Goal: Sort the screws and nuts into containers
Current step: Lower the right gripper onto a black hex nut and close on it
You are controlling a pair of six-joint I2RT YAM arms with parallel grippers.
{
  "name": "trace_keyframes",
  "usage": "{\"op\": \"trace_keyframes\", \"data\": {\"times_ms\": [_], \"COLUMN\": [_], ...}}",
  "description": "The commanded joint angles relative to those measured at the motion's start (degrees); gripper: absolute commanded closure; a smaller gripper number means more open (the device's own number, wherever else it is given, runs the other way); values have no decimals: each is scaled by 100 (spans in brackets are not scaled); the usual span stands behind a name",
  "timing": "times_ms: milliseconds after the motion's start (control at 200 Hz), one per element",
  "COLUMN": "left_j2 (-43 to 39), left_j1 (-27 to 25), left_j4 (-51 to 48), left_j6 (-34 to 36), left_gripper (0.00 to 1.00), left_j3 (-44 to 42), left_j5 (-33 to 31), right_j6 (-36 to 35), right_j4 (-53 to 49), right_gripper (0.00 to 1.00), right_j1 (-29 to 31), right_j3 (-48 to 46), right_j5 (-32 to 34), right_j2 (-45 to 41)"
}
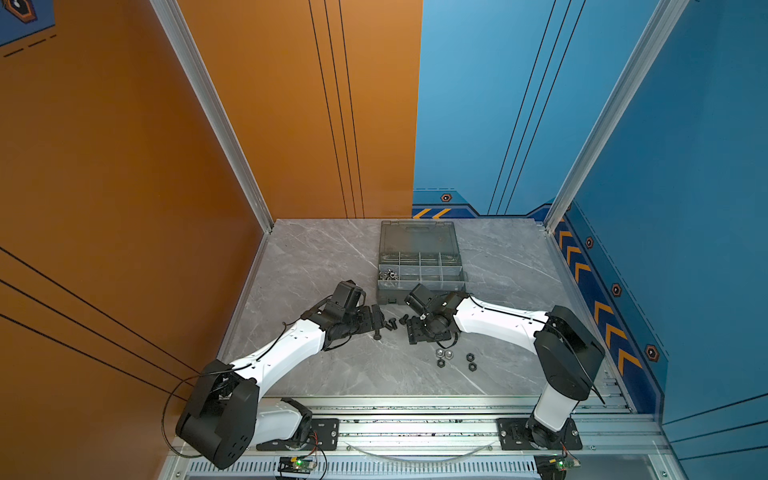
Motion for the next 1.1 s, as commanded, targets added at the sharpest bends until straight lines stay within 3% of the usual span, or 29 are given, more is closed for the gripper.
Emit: {"op": "trace_keyframes", "data": {"times_ms": [0,476,1096], "left_j2": [-24,-92,91], "left_j1": [43,35,18], "left_j4": [41,37,178], "left_j6": [-55,-115,-116], "left_gripper": [2,2,2], "left_j3": [-47,-83,-82], "left_j5": [43,0,69], "right_j6": [123,167,287], "right_j4": [-147,36,82], "right_gripper": [27,41,52], "right_j1": [4,2,-20], "right_j3": [173,154,380], "right_j5": [187,278,344], "right_j2": [144,463,841]}}
